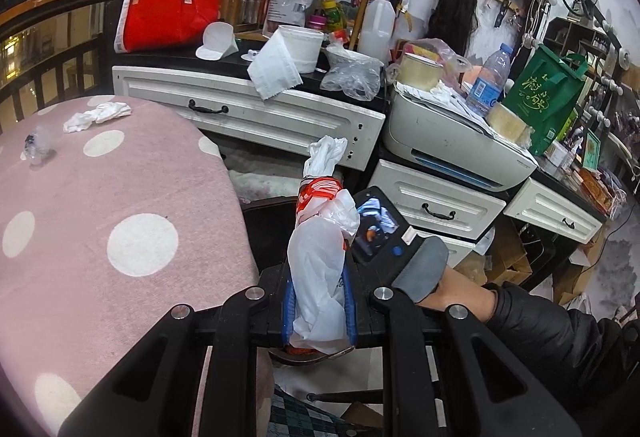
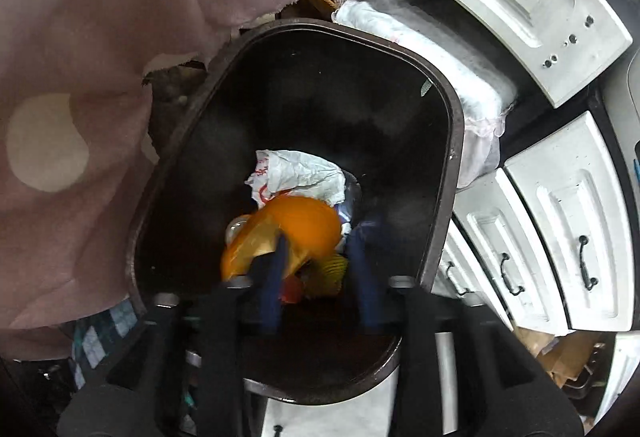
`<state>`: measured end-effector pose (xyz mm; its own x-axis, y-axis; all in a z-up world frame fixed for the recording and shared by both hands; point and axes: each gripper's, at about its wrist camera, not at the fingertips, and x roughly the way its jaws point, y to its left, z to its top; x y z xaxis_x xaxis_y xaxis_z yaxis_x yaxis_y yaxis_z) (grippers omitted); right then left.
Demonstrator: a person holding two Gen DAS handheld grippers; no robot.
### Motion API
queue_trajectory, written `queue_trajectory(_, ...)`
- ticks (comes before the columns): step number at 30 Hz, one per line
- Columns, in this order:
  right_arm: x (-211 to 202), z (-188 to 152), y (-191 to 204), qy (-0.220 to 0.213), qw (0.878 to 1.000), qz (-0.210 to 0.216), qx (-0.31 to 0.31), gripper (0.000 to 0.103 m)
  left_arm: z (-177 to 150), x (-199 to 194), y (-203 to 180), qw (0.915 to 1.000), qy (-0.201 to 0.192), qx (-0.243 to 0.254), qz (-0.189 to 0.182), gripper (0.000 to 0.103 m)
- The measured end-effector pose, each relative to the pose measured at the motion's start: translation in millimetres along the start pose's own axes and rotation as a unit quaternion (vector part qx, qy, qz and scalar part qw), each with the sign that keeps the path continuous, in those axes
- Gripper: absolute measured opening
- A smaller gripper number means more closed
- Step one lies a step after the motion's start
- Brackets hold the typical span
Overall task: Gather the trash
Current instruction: 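Carry the plastic bag and orange peel to the black bin, releasing the peel, then lower the white plastic bag into the black bin and open the left gripper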
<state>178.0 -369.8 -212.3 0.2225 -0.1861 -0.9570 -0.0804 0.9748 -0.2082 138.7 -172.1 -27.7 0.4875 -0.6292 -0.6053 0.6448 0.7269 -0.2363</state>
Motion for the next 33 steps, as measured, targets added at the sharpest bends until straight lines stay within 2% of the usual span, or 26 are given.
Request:
queue_trajectory(1,-2.1,-0.5,0.6,-0.006,1.0,-0.006,-0.002,0.074,-0.4,1.3,-0.9,1.0,0.002,0.0,-0.002,0.018)
queue_trajectory(2,-5.6,-2.1,1.7,-0.017,1.0,-0.011,-0.006,0.076,-0.5,2.5,-1.6,1.0,0.003,0.0,-0.003,0.018)
queue_trajectory(6,-13.7,-6.5,-2.2,-0.023,1.0,-0.008,0.001,0.076,-1.5,8.4,-2.2,0.9998,0.01,-0.006,-0.013,0.018)
queue_trajectory(11,-39.6,-17.9,-19.2,-0.052,0.998,0.005,0.044,0.076,-2.0,17.3,-5.7,0.9995,0.019,-0.012,-0.024,0.018)
queue_trajectory(19,-94.9,-36.0,-62.7,-0.137,0.981,0.015,0.139,0.077,-3.0,46.0,-16.7,0.9979,0.05,-0.009,-0.04,0.018)
queue_trajectory(25,-130.1,-45.8,-86.9,-0.184,0.964,0.02,0.19,0.079,-9.1,73.9,-26.3,0.9964,0.08,0.011,-0.028,0.018)
queue_trajectory(33,-136.9,-55.2,-92.8,-0.194,0.959,0.035,0.203,0.08,-17.5,106.4,-34.8,0.9931,0.111,0.038,0.002,0.018)
